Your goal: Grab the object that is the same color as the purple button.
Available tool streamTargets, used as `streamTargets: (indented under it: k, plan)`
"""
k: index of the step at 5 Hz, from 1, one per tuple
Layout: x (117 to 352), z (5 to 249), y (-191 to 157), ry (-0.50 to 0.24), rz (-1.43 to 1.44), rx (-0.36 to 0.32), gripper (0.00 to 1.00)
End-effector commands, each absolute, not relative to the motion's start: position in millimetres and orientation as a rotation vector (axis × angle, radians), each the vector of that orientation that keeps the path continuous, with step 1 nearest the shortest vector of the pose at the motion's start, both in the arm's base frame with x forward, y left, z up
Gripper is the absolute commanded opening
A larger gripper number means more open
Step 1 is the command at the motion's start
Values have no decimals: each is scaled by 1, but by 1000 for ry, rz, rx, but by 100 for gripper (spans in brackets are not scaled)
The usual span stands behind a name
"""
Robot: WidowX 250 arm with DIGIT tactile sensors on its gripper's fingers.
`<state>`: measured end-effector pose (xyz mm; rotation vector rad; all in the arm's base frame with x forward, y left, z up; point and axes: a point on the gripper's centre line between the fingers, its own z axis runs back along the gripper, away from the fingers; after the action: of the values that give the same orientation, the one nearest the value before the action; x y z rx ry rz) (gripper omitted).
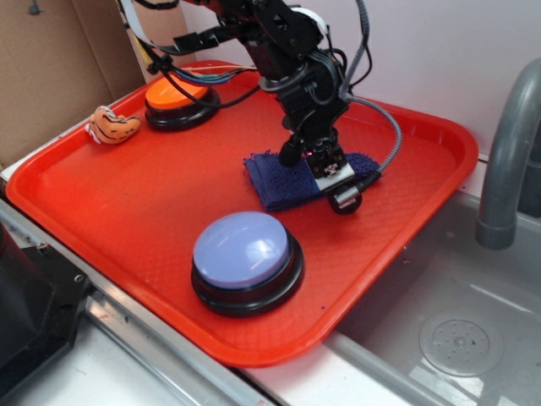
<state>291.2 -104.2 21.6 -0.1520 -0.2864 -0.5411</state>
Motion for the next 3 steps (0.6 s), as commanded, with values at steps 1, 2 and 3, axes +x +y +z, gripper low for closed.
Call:
streamTargets:
  k: [1,2,3]
  plan:
    - [290,33,-117,-341,-541,-123,0]
    - [291,33,-113,-327,-517,-102,0]
    - [292,51,-97,-342,-450,-57,0]
